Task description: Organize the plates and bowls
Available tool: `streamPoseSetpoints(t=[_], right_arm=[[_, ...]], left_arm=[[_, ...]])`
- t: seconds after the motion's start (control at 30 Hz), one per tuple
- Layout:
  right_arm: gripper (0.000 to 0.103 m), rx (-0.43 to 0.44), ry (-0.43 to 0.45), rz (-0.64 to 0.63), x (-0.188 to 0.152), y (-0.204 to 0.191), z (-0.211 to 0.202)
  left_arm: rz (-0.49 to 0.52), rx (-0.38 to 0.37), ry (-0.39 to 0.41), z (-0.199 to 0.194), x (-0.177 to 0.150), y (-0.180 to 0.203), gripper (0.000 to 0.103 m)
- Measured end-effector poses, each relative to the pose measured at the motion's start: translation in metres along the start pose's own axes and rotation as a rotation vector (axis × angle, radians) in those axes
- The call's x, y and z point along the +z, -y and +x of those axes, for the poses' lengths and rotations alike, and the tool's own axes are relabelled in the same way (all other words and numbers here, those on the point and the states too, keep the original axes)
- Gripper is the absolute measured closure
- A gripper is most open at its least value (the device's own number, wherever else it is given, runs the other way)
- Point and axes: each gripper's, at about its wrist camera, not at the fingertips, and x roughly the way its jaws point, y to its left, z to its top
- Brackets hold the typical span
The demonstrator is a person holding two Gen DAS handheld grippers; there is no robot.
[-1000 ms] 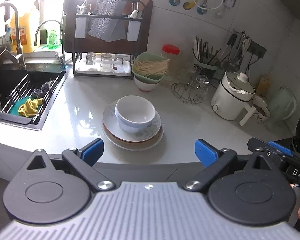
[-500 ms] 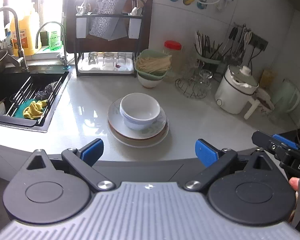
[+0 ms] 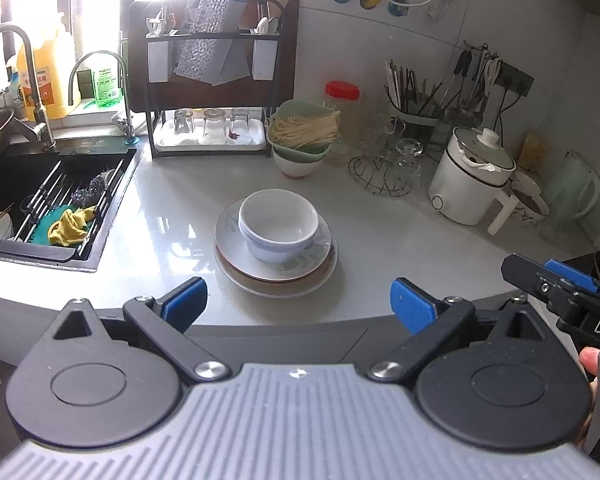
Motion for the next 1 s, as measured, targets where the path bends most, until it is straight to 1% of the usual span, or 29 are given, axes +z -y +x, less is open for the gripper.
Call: streamPoseSetpoints(t=[0.17, 0.4, 0.53, 0.6, 0.73, 1.0], right_arm=[[0.013, -0.005, -0.004, 0.016, -0.003, 0.003, -0.001], [0.013, -0.01, -0.005, 0.024, -0.006, 0.005, -0.002], [0.013, -0.019, -0.001, 0.032, -0.007, 0.007, -0.004], [0.013, -0.018, -0.005, 0.037, -0.009, 0.008, -0.005], [0.013, -0.022, -0.013, 0.032, -0.012, 0.008, -0.005], [0.013, -0.013, -0.007, 0.042, -0.012, 0.008, -0.005]], left_arm=[[-0.008, 0.0, 0.009, -0.002, 0.0, 0.002, 0.003], [-0.007, -0.001, -0.008, 0.0, -0.003, 0.003, 0.003], [-0.006, 0.024, 0.005, -0.001, -0.005, 0.003, 0.003], [-0.002, 0.023, 0.007, -0.001, -0.006, 0.004, 0.003], [-0.011, 0.016, 0.013, -0.003, -0.008, 0.003, 0.003], [-0.032, 0.024, 0.009, -0.004, -0.013, -0.003, 0.003]])
